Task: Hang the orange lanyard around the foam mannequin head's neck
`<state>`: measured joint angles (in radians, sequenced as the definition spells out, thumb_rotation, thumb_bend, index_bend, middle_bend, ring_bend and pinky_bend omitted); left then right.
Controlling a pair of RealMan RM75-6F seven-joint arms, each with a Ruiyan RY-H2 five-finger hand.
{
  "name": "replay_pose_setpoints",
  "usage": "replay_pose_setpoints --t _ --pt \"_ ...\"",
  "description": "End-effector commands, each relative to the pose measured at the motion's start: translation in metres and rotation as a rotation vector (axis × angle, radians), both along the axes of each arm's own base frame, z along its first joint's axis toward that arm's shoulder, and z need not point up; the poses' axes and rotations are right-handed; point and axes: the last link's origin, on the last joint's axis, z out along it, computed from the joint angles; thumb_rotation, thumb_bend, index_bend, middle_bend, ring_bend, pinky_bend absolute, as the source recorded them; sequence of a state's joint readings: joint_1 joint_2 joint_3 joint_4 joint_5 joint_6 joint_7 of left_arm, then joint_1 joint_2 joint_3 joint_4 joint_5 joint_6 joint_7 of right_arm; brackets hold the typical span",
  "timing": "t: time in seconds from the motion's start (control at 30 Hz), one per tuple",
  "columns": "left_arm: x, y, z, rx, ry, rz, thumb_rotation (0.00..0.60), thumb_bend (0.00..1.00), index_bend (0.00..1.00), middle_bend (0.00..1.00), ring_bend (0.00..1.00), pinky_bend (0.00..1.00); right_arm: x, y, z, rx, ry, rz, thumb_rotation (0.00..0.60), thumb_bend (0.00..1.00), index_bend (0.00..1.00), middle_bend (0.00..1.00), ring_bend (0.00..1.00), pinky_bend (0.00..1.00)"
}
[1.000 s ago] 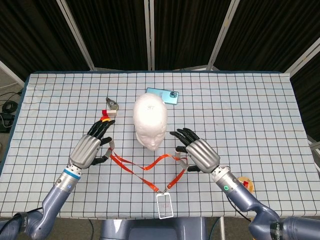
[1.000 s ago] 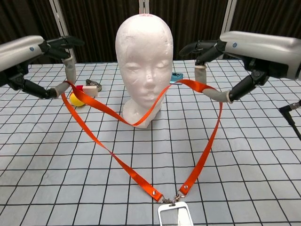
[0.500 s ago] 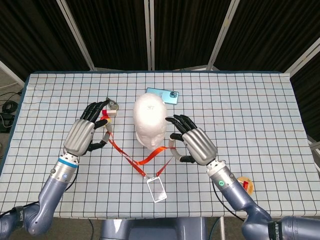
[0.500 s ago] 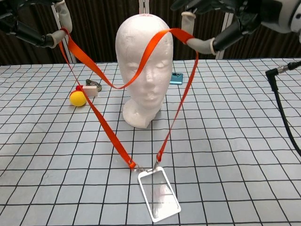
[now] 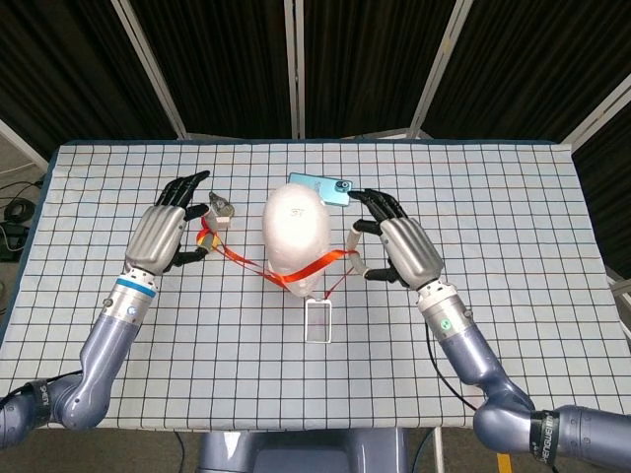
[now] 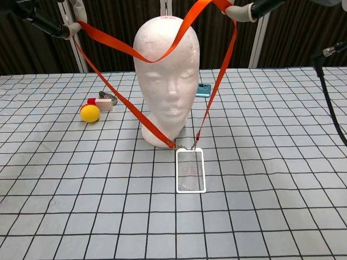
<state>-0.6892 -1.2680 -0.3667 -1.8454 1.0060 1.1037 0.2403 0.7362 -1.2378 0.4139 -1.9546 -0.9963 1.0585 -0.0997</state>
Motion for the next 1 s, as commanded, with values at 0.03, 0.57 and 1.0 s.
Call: replay_pose_setpoints --t 0.03,0.57,1.0 --pt "0.004 0.013 0.000 -0.004 0.005 0.019 0.600 0.52 0.65 0.00 0.00 0.00 0.001 -0.017 0.005 0.004 -0.025 -0.046 0.600 0.53 0.72 0.10 0.00 0.00" --pt "0.017 0.072 0.011 0.003 -0.012 0.117 0.600 0.52 0.65 0.00 0.00 0.00 0.006 -0.091 0.024 0.018 -0.182 -0.225 0.600 0.54 0.72 0.12 0.00 0.00" --pt "-0.002 0.110 -0.018 -0.040 0.022 0.215 0.600 0.52 0.58 0.00 0.00 0.00 -0.027 -0.136 -0.015 0.011 -0.047 -0.342 0.600 0.54 0.72 0.12 0.00 0.00"
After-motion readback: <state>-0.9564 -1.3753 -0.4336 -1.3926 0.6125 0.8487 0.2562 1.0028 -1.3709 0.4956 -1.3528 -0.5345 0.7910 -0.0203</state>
